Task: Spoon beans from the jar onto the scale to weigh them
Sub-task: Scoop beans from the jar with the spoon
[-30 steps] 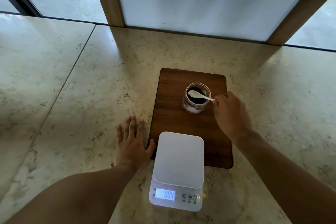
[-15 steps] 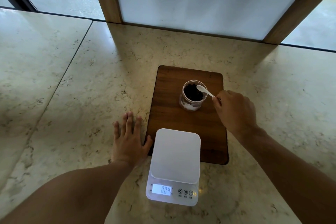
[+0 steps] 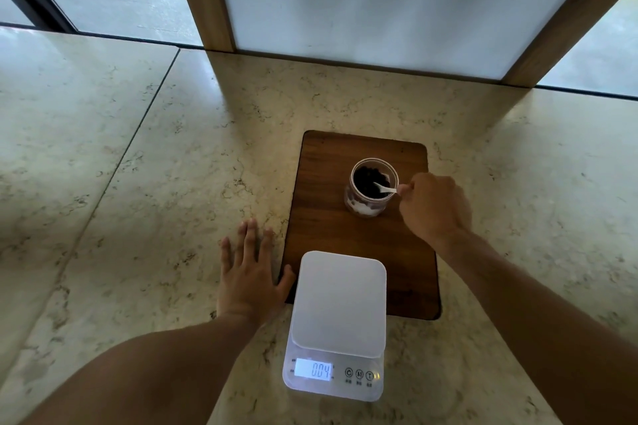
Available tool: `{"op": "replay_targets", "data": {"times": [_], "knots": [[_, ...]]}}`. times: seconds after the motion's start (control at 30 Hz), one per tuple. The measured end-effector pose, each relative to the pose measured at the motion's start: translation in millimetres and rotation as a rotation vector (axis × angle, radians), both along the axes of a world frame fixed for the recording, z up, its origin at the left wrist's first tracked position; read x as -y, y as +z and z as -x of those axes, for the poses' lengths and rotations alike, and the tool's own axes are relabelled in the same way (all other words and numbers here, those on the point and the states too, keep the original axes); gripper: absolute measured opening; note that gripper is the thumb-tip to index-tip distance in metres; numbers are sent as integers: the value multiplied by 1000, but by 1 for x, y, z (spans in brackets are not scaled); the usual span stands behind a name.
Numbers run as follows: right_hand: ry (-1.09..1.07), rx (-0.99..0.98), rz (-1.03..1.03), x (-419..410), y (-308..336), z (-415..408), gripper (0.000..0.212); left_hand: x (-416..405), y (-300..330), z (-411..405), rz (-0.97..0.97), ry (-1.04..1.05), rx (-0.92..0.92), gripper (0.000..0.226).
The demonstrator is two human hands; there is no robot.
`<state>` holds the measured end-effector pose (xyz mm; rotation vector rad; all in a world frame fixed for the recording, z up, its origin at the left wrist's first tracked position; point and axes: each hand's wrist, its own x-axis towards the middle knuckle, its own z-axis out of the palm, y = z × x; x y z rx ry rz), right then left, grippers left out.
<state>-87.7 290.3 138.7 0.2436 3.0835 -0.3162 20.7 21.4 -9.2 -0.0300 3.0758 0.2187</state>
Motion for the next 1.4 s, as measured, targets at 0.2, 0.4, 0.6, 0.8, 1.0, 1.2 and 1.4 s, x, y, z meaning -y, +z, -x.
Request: {"op": "replay_targets", "data": {"times": [0.2, 0.4, 0.6, 0.8, 1.0, 1.2, 1.4], "knots": [[-119, 92, 216, -5, -9, 9, 36, -1, 1, 1, 3, 1, 7, 82], [-168, 96, 311, -11, -9, 12, 38, 1, -1, 1, 16, 0, 14, 82], [-191, 125, 401, -13, -17, 12, 37, 2, -5, 0, 11, -4, 5, 82], [-243, 145, 487, -12, -20, 14, 35, 2, -5, 1, 19, -9, -1, 82], [-281, 169, 550, -13, -16, 12, 31, 1, -2, 0, 11, -7, 1, 81], [-335, 204, 626, -14, -15, 11, 30, 1, 0, 0, 6, -12, -2, 82], [-356, 217, 659, -15, -17, 10, 30, 0, 1, 0, 3, -13, 4, 82]]}}
